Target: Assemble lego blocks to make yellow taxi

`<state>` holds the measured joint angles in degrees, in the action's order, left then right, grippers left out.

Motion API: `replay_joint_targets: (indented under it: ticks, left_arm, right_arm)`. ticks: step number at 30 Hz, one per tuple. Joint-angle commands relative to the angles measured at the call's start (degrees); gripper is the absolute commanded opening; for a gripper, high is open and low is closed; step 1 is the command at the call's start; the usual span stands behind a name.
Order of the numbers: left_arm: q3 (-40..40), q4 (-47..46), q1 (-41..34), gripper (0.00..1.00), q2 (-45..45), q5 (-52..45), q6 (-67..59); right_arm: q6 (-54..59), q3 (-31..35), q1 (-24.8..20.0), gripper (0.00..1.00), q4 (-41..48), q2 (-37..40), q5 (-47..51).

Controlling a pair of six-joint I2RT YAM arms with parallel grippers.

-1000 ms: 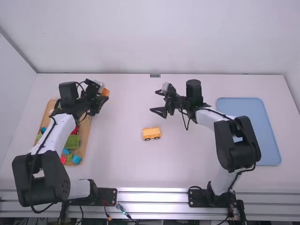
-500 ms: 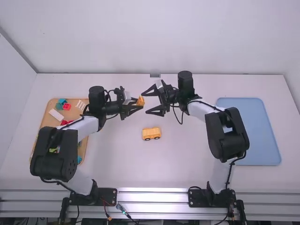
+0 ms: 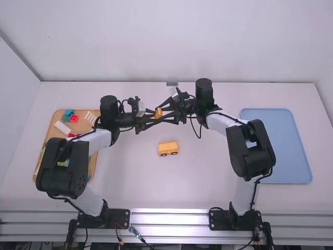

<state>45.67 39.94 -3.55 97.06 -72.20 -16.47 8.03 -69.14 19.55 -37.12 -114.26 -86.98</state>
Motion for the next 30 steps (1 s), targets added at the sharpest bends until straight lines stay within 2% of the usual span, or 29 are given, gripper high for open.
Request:
replay_joint_targets:
  ticks: [1, 6, 7, 8, 9, 10, 11, 12, 15, 16, 19, 20, 21, 23, 24, 26, 27, 28, 30]
  left_arm:
    - [-0.31, 0.31, 0.44, 0.02, 0.26, -0.59, 0.37]
    - [-0.33, 1.03, 0.44, 0.04, 0.24, -0.66, 0.44]
    - [-0.33, 0.98, 0.44, 0.12, 0.24, -0.68, 0.44]
    - [-0.33, 1.01, 0.44, 0.13, 0.24, -0.68, 0.42]
    - [-0.31, 1.09, 0.44, 0.36, 0.24, -0.66, 0.42]
    - [-0.31, 1.05, 0.42, 0.54, 0.24, -0.61, 0.39]
    - [-0.31, 1.07, 0.42, 0.85, 0.24, -0.61, 0.42]
    - [-0.31, 1.05, 0.44, 0.99, 0.24, -0.61, 0.44]
    - [-0.31, 0.09, 0.44, 0.99, 0.24, 0.26, 0.44]
    - [-0.31, -1.75, 0.44, 0.99, 0.24, 2.32, 0.61]
    - [-0.31, -6.67, 0.55, 0.99, 0.24, 7.04, -0.37]
    - [-0.31, -10.49, 1.05, 0.99, 0.24, 10.45, -2.62]
    - [-0.31, -10.86, 1.07, 0.99, 0.24, 10.73, -2.86]
    - [-0.28, -14.75, 1.75, 0.99, 0.24, 14.32, -5.09]
    - [-0.28, -16.00, 2.21, 0.99, 0.24, 16.22, -4.94]
    - [-0.28, -17.05, 2.97, 0.99, 0.24, 17.81, -4.98]
    - [-0.31, -17.31, 3.78, 0.99, 0.24, 18.10, -4.96]
    - [-0.31, -17.31, 3.91, 0.99, 0.24, 18.10, -4.94]
    - [-0.31, -17.18, 5.27, 0.99, 0.24, 17.27, -4.83]
  right_arm:
    - [-0.55, -1.44, 0.44, 0.47, -0.07, 0.02, -0.37]
    - [-0.57, -1.44, 0.39, 0.31, 0.02, 0.02, -0.24]
    - [-0.57, -1.44, 0.37, 0.25, 0.04, 0.02, -0.20]
    - [-0.59, -1.44, 0.37, 0.25, 0.04, 0.02, -0.22]
    - [-0.83, -1.44, 0.37, 0.21, -0.02, 0.02, -0.20]
    - [-0.76, -1.44, 0.42, 0.20, 0.02, 0.02, -0.20]
    - [-0.74, -1.44, 0.44, 0.19, 0.00, 0.02, -0.15]
    - [-0.79, -1.44, 0.42, 0.19, -0.02, 0.02, 0.04]
    - [-2.45, -1.42, 0.31, 0.19, 0.07, 0.02, 4.52]
    - [-3.89, -1.36, -0.26, 0.15, 1.05, 0.02, 9.11]
    - [-2.23, -1.36, -2.27, 0.08, 6.27, 0.09, 17.14]
    - [0.22, -1.40, -3.74, 0.06, 13.05, 1.01, 23.50]
    - [0.63, -1.42, -3.89, 0.06, 13.94, 1.16, 24.22]
    - [8.90, -1.79, -4.98, 0.06, 28.37, 4.15, 33.92]
    - [14.36, -2.56, -5.09, 0.05, 37.83, 5.99, 41.57]
    - [21.46, -4.26, -4.81, 0.05, 50.07, 7.85, 53.24]
    - [26.38, -6.03, -3.89, 0.04, 59.10, 8.28, 62.27]
    - [27.17, -6.25, -3.76, 0.04, 60.08, 8.28, 63.25]
    - [36.13, -8.02, -1.92, 0.04, 71.25, 8.00, 73.90]
